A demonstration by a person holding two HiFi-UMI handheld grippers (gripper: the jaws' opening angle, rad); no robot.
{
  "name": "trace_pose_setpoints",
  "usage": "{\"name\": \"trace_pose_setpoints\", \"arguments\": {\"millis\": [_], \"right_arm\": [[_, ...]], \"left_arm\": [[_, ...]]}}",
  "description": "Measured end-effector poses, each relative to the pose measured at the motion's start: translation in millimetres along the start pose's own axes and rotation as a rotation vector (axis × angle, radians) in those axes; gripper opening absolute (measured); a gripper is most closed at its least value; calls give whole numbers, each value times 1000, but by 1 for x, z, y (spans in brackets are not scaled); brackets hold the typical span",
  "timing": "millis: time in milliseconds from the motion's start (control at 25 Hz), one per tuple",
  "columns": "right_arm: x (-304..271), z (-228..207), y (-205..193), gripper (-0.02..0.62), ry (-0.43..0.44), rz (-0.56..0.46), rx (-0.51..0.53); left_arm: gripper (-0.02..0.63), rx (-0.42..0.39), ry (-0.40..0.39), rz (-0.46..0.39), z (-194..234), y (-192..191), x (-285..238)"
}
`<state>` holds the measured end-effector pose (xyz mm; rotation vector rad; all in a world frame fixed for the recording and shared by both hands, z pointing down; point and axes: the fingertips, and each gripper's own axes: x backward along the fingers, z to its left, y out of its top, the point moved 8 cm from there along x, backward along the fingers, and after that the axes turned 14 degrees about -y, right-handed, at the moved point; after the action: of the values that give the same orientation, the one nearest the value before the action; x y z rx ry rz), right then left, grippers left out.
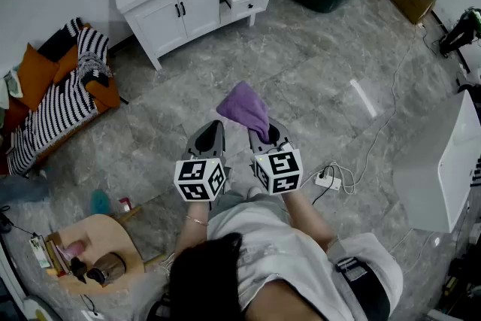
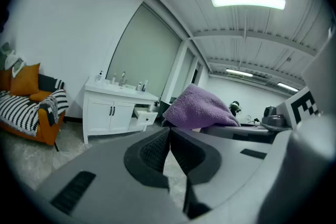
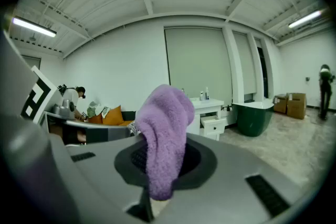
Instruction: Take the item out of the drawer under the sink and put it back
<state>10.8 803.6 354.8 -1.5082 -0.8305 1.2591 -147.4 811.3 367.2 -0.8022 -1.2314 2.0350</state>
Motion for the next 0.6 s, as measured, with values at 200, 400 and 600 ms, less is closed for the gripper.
{"name": "trace_pose_setpoints", "arguments": {"millis": [200, 400, 600], "right_arm": [[-2, -3, 5, 49, 26, 8, -38], [-6, -4, 7, 49, 84, 67, -126], [-9, -2, 18, 49, 104, 83, -148]], "left_arm": [[9, -9, 1, -6, -5, 5, -5], [9, 20, -2, -8, -13, 6, -9], [8, 28, -13, -7, -18, 11, -14]]}}
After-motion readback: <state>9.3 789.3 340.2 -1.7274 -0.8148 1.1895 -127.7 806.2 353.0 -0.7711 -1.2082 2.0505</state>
